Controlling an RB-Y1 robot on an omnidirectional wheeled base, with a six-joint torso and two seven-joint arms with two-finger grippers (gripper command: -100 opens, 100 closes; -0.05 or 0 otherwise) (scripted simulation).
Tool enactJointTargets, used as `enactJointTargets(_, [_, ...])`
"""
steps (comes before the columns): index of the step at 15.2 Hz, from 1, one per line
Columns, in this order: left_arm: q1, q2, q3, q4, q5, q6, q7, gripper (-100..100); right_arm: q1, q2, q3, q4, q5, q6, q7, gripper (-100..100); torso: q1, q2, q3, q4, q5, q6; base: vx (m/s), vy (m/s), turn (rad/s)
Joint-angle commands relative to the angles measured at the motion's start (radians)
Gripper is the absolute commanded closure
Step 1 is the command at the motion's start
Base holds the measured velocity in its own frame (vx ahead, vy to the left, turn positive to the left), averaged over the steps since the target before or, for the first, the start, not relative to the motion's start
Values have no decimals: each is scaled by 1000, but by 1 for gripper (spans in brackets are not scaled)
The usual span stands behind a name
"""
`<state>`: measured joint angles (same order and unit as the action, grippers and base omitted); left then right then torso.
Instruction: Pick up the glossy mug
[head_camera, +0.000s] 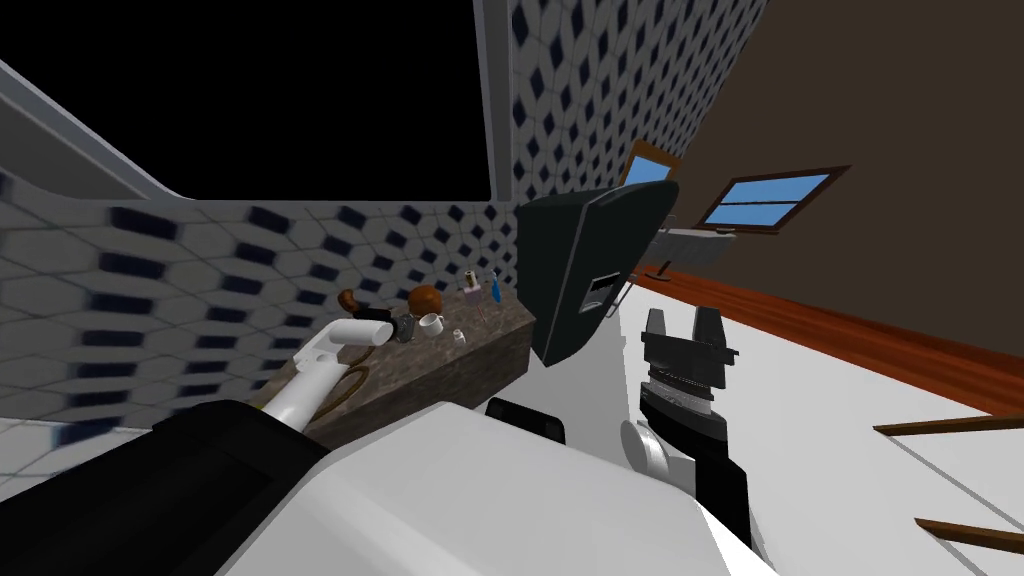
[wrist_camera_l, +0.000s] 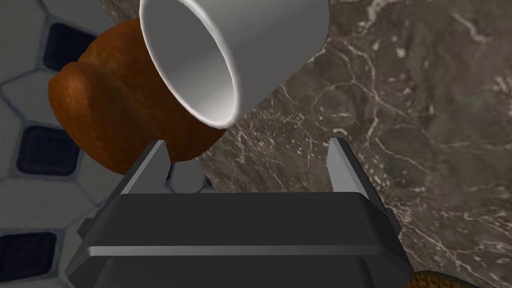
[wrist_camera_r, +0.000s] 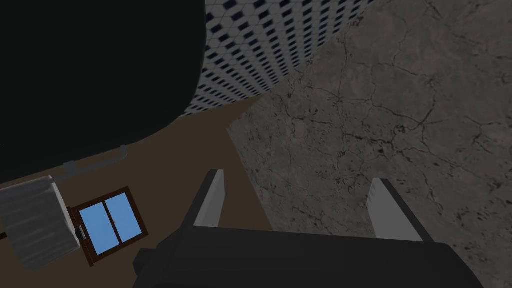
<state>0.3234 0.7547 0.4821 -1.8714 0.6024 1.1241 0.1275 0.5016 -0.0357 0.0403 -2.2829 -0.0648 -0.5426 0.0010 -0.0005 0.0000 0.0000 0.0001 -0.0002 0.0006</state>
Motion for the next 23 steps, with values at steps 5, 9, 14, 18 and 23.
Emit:
enactJointTargets(5, [-10,30,30,34,51,129,3,-100,0,0,0,0,0,0,0,0,0,0,0,0,0,0,9,1,-139])
enactJointTargets(9, [-15,46,46,51,78,207,6,-100,0,0,0,0,0,0,0,0,1,0,0,0,0,-1,8,8,-128])
enactJointTargets(14, [-23,74,76,86,129,306,11,-100,0,0,0,0,0,0,0,0,1,1,0,0,0,-1,6,10,-111])
enactJointTargets(18, [-26,86,90,102,152,381,14,-100,0,0,0,0,0,0,0,0,1,1,0,0,0,0,3,16,-146])
enactJointTargets(23, [-31,107,115,133,192,477,18,-100,0,0,0,0,0,0,0,0,2,1,0,0,1,-1,3,20,-100])
